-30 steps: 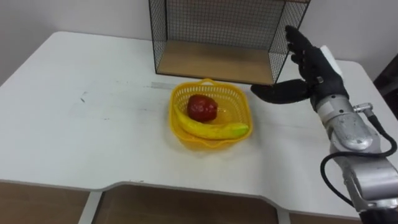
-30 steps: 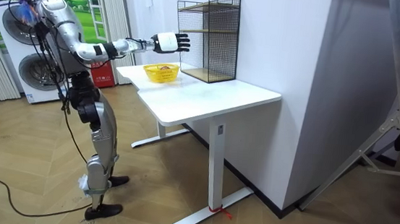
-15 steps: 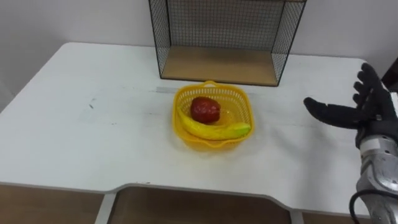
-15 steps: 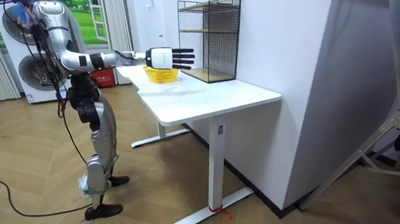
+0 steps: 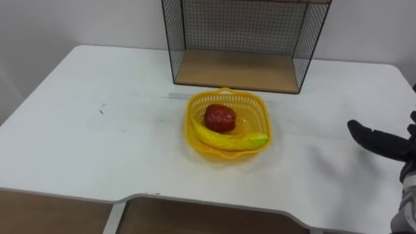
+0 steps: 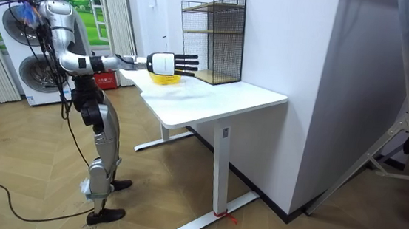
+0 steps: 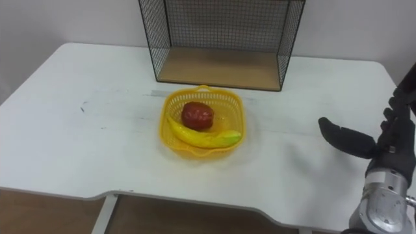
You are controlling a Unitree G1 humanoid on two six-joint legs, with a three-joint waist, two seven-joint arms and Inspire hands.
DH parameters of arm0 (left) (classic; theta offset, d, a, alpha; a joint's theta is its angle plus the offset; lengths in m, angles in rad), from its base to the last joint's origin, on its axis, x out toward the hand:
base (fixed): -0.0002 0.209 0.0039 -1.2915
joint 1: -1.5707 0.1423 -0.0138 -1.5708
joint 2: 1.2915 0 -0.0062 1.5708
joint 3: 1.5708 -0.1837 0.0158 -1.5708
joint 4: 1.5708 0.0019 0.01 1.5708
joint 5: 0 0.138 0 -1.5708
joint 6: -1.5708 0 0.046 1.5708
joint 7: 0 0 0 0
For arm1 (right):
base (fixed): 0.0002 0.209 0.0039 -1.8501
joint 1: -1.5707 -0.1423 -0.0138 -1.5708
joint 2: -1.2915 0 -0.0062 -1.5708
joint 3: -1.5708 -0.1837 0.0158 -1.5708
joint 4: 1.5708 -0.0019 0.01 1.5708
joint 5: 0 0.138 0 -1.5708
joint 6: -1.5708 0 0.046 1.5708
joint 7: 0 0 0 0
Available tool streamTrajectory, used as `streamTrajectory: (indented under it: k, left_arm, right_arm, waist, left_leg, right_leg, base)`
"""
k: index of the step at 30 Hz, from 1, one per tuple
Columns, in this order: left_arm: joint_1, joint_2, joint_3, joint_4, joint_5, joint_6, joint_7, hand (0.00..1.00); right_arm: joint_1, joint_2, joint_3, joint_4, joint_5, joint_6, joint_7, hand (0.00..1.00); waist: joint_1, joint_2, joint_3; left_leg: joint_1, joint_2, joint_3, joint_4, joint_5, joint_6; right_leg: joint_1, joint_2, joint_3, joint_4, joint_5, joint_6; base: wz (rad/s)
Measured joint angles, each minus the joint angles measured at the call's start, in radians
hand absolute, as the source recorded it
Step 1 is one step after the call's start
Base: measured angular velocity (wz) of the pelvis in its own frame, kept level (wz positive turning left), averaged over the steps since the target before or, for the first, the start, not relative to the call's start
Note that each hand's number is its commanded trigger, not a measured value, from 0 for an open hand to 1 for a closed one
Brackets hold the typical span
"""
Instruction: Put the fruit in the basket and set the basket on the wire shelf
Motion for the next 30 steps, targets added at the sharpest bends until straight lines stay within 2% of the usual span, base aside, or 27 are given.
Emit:
streamTrajectory:
  k: [2, 3, 5, 7, 9, 10, 12, 16, 18, 19, 21, 22, 24, 27, 30]
  left_arm:
    - [0.001, 0.006, -0.001, -0.077, 0.030, -0.006, 0.002, 0.00]
    - [0.001, 0.006, -0.007, -0.118, 0.058, -0.021, -0.003, 0.00]
    - [-0.001, 0.009, -0.027, -0.141, 0.102, -0.040, -0.016, 0.00]
    - [-0.012, 0.011, -0.053, -0.150, 0.105, -0.041, -0.043, 0.00]
    - [-0.031, 0.012, -0.096, -0.156, 0.105, -0.041, -0.090, 0.00]
    - [-0.035, 0.012, -0.108, -0.156, 0.105, -0.041, -0.102, 0.00]
    - [-0.043, 0.012, -0.174, -0.156, 0.099, -0.041, -0.160, 0.00]
    - [-0.057, 0.012, -0.278, -0.155, 0.076, -0.042, -0.272, 0.00]
    - [-0.057, 0.011, -0.347, -0.136, 0.047, -0.043, -0.365, 0.00]
    - [-0.058, 0.011, -0.362, -0.130, 0.034, -0.043, -0.385, 0.00]
    - [-0.058, 0.010, -0.427, -0.101, -0.008, -0.043, -0.460, 0.00]
    - [-0.058, 0.010, -0.442, -0.095, -0.017, -0.043, -0.479, 0.00]
    - [-0.059, 0.008, -0.491, -0.077, -0.035, -0.040, -0.573, 0.00]
    - [-0.074, 0.007, -0.523, -0.046, -0.071, -0.037, -0.671, 0.00]
    - [-0.083, -0.005, -0.562, -0.014, -0.133, -0.029, -0.727, 0.00]
  right_arm:
    - [0.000, 0.000, 0.000, 0.000, 0.001, -0.003, 0.006, 0.00]
    - [0.000, 0.002, 0.000, 0.000, 0.000, -0.005, 0.014, 0.00]
    - [0.000, 0.012, 0.001, 0.000, 0.000, -0.018, 0.023, 0.00]
    - [0.000, 0.020, 0.002, 0.000, 0.001, -0.025, 0.037, 0.00]
    - [0.000, 0.021, 0.005, 0.001, 0.009, -0.026, 0.058, 0.00]
    - [0.000, 0.022, 0.006, 0.001, 0.010, -0.026, 0.065, 0.00]
    - [-0.001, 0.040, 0.016, 0.000, 0.015, -0.028, 0.094, 0.00]
    - [-0.004, 0.043, 0.066, 0.004, 0.026, -0.043, 0.137, 0.00]
    - [-0.010, 0.057, 0.087, 0.005, 0.082, -0.044, 0.178, 0.00]
    - [-0.012, 0.060, 0.091, 0.006, 0.094, -0.044, 0.188, 0.00]
    - [-0.028, 0.062, 0.114, 0.015, 0.107, -0.045, 0.219, 0.00]
    - [-0.034, 0.062, 0.121, 0.024, 0.109, -0.045, 0.227, 0.00]
    - [-0.046, 0.075, 0.123, 0.044, 0.129, -0.045, 0.258, 0.00]
    - [-0.047, 0.086, 0.123, 0.052, 0.167, -0.045, 0.287, 0.00]
    - [-0.048, 0.102, 0.125, 0.052, 0.197, -0.045, 0.312, 0.00]
  waist:
    - [-0.003, 0.001, 0.0023]
    - [-0.007, 0.000, 0.0040]
    - [-0.013, 0.002, 0.0047]
    - [-0.020, 0.006, 0.0088]
    - [-0.024, 0.013, 0.0169]
    - [-0.028, 0.016, 0.0172]
    - [-0.034, 0.015, 0.0189]
    - [-0.037, 0.012, 0.0213]
    - [-0.036, 0.011, 0.0227]
    - [-0.039, 0.011, 0.0228]
    - [-0.057, 0.014, 0.0258]
    - [-0.060, 0.014, 0.0258]
    - [-0.071, 0.012, 0.0268]
    - [-0.087, 0.007, 0.0295]
    - [-0.091, 0.004, 0.0300]
  left_leg:
    - [0.000, 0.000, 0.000, 0.000, 0.000, 0.000]
    - [0.000, -0.001, 0.000, 0.000, 0.000, 0.000]
    - [0.000, -0.003, -0.003, 0.000, 0.000, 0.000]
    - [-0.001, -0.004, -0.002, 0.004, 0.000, 0.001]
    - [-0.005, -0.004, -0.002, 0.010, -0.001, 0.002]
    - [-0.005, -0.004, -0.002, 0.010, -0.001, 0.002]
    - [-0.006, -0.003, -0.001, 0.010, -0.001, 0.002]
    - [-0.001, -0.002, 0.004, 0.006, -0.001, 0.002]
    - [0.007, 0.004, 0.018, -0.002, -0.001, 0.002]
    - [0.007, 0.004, 0.019, -0.003, -0.001, 0.002]
    - [0.006, 0.004, 0.019, -0.003, -0.001, 0.002]
    - [0.006, 0.005, 0.021, -0.003, -0.001, 0.002]
    - [0.005, 0.007, 0.028, -0.002, -0.001, 0.002]
    - [0.006, 0.007, 0.030, -0.005, -0.001, 0.002]
    - [0.018, 0.011, 0.044, -0.010, -0.001, 0.002]
  right_leg:
    - [0.000, 0.000, 0.000, 0.000, 0.000, 0.000]
    - [0.000, 0.000, 0.000, 0.000, 0.000, 0.000]
    - [0.002, -0.002, -0.004, 0.000, 0.000, 0.000]
    - [0.001, -0.002, -0.004, 0.001, 0.000, 0.000]
    - [-0.001, -0.002, -0.005, 0.002, 0.000, 0.001]
    - [-0.001, -0.002, -0.004, 0.002, 0.000, 0.001]
    - [-0.001, -0.002, -0.004, 0.002, 0.000, 0.001]
    - [-0.001, -0.002, 0.003, 0.002, 0.000, 0.001]
    - [-0.002, 0.000, 0.016, 0.003, 0.001, 0.000]
    - [-0.002, 0.000, 0.018, 0.003, 0.001, 0.000]
    - [-0.003, 0.001, 0.019, 0.006, 0.002, -0.001]
    - [-0.003, 0.001, 0.020, 0.007, 0.002, -0.001]
    - [-0.004, 0.001, 0.022, 0.010, 0.002, -0.001]
    - [-0.004, 0.000, 0.025, 0.011, 0.002, -0.001]
    - [-0.005, 0.000, 0.040, 0.018, 0.002, -0.001]
  base:
    - [0.00]
    - [0.00]
    - [0.00]
    - [0.00]
    - [0.00]
    - [0.00]
    - [0.00]
    - [-0.05]
    - [-0.17]
    - [-0.07]
    - [0.00]
    - [-0.05]
    - [-0.05]
    - [-0.01]
    - [-0.13]
